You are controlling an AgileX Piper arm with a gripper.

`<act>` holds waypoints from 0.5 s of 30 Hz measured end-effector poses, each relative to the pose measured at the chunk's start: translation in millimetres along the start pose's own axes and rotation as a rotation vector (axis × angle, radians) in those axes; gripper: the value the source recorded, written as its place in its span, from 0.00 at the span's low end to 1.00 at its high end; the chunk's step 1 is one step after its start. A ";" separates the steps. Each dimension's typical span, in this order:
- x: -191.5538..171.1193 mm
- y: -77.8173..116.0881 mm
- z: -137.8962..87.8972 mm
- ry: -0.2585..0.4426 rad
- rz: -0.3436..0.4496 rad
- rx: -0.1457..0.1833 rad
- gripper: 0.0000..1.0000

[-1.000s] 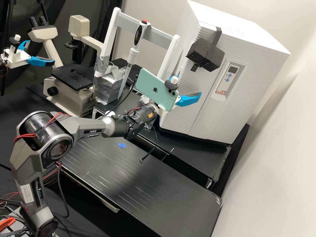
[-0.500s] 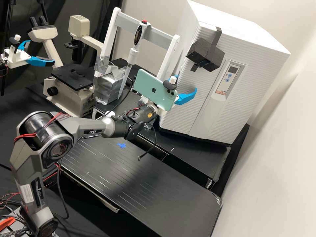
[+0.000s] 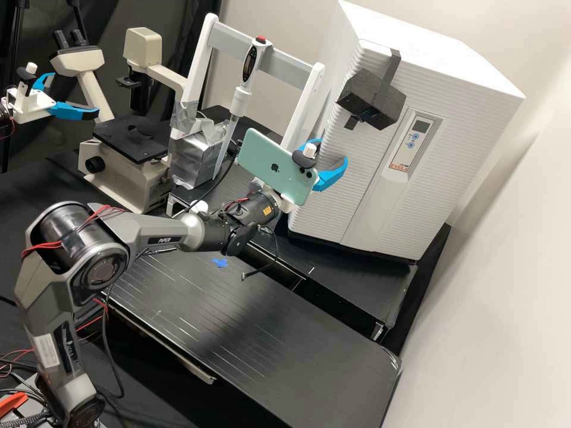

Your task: Open the door

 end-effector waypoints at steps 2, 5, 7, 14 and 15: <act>-0.6 -0.2 0.5 0.007 -0.003 -0.011 0.00; -0.7 1.2 1.7 0.007 -0.005 -0.021 0.00; -0.7 1.4 1.7 0.012 -0.007 -0.029 0.00; -2.1 4.0 5.2 0.023 -0.012 -0.028 0.00; -2.7 4.2 6.1 0.025 -0.014 -0.032 0.00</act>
